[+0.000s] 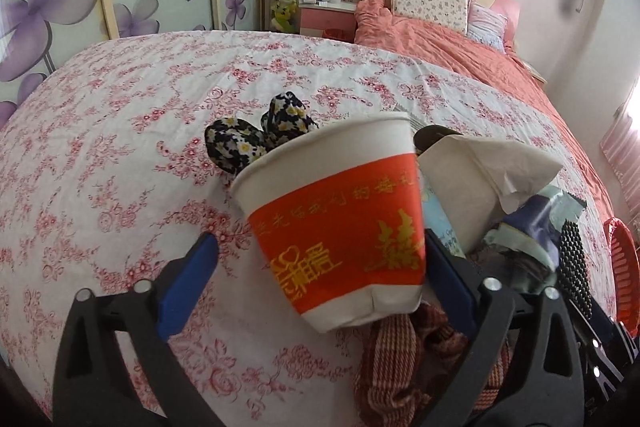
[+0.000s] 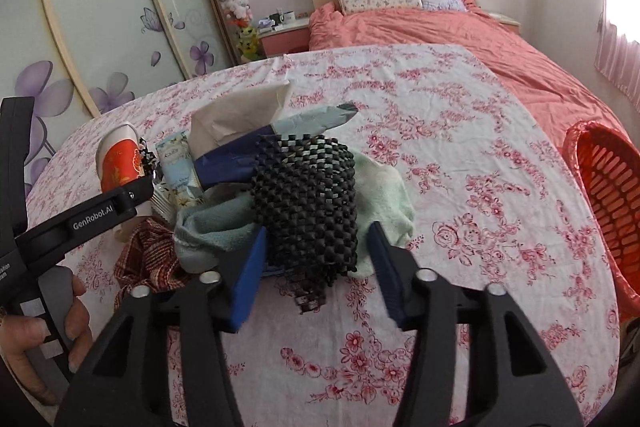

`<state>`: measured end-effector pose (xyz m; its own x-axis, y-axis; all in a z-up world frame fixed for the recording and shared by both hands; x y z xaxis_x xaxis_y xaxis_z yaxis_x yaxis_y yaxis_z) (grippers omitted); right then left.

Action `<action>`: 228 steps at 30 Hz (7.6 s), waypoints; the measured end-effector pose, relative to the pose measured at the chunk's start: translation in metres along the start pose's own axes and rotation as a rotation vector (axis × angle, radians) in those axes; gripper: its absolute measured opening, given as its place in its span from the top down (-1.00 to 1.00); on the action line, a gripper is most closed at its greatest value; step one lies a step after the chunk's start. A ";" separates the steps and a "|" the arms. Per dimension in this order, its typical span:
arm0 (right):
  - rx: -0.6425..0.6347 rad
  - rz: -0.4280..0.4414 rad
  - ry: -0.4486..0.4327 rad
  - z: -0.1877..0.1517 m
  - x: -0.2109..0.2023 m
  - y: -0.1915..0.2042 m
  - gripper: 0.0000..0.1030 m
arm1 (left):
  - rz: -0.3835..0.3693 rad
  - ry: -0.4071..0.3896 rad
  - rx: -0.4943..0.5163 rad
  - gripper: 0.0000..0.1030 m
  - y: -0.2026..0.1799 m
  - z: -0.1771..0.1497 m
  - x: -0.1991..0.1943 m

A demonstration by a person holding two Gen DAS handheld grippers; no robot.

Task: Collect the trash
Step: 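Grasp the red paper cup with the left tool while the right tool grasps the black mesh cylinder, then carry the cup and mesh cylinder to the orange basket and release both, then return both tools to the bed pile, then grasp the plaid scrunchie with the left tool while the right tool grasps the green towel, then carry the scrunchie and towel over the orange basket and release both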

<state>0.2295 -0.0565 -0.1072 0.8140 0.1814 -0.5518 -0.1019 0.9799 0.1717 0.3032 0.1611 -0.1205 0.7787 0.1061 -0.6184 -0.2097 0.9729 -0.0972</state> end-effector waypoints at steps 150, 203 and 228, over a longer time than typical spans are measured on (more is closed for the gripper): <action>0.005 -0.125 0.023 0.004 0.008 -0.048 0.83 | -0.059 0.044 0.127 0.61 0.008 -0.036 -0.035; 0.073 -0.159 -0.096 0.034 -0.053 -0.099 0.86 | -0.158 -0.063 0.110 0.61 -0.021 -0.012 -0.087; 0.203 -0.210 -0.333 0.054 -0.164 -0.178 0.86 | -0.401 -0.156 0.248 0.60 -0.195 -0.001 -0.159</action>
<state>0.1448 -0.2653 -0.0027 0.9484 -0.0889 -0.3044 0.1722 0.9504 0.2590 0.2198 -0.0459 -0.0043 0.8524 -0.2754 -0.4444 0.2565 0.9610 -0.1034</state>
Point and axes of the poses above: each gripper's, at about its wrist camera, not at the fingertips, and x roughly the way its jaws point, y to its left, z to its top, the point moved 5 cm from there along x, roughly the way its jaws point, and after that the axes turned 12 degrees about -y, right-handed, at the moved point
